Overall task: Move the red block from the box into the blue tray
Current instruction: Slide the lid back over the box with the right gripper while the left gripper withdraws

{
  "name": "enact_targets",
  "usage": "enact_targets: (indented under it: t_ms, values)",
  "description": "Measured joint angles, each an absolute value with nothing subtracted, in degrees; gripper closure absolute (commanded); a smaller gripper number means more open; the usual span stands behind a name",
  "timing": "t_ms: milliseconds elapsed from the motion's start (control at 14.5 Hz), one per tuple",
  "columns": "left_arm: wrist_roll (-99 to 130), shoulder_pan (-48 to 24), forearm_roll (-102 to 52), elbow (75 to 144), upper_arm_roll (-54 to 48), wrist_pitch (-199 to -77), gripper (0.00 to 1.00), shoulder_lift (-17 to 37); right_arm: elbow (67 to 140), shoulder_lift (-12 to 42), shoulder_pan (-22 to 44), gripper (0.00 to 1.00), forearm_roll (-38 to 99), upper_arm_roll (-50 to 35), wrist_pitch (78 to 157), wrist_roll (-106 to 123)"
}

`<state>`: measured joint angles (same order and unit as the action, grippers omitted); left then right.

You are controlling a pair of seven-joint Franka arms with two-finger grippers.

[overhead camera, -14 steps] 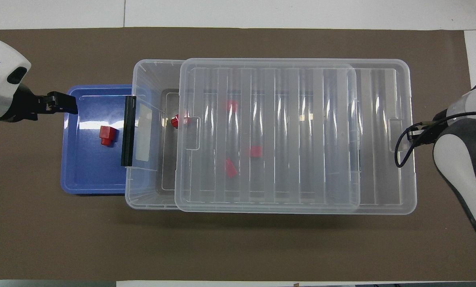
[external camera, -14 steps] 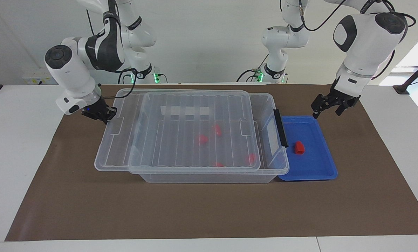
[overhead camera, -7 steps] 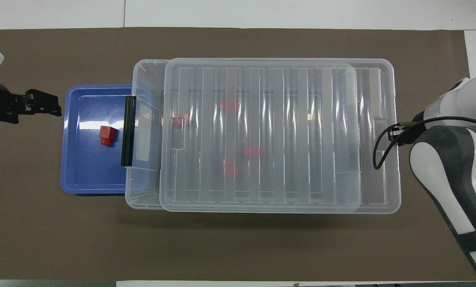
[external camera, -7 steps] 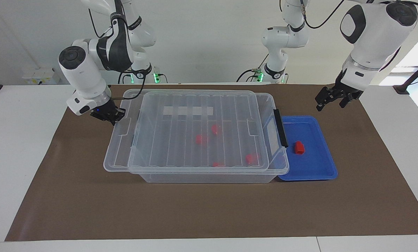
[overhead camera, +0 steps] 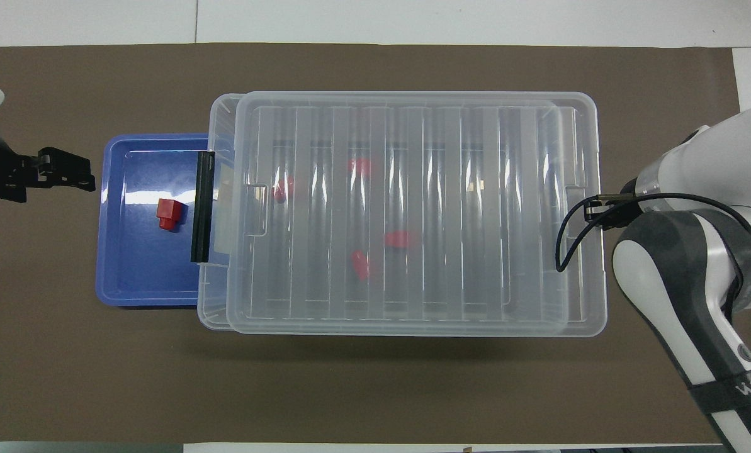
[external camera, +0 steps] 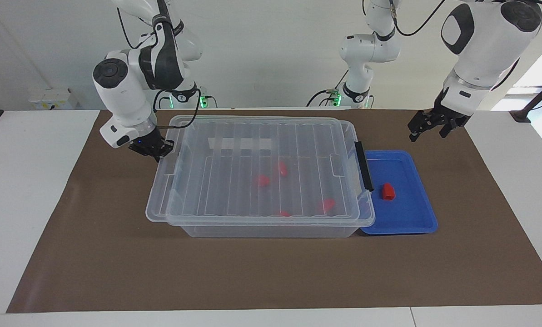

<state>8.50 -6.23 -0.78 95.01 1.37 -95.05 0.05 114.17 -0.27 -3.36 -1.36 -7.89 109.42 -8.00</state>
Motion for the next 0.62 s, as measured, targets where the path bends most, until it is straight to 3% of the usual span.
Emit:
enact_targets:
  t_ms: [622]
  values:
    - [4.16, -6.23, -0.78, 95.01, 1.35, -94.85, 0.00, 0.05, 114.57, -0.61, -3.39, 1.00, -1.45, -9.48, 110.45, -10.48]
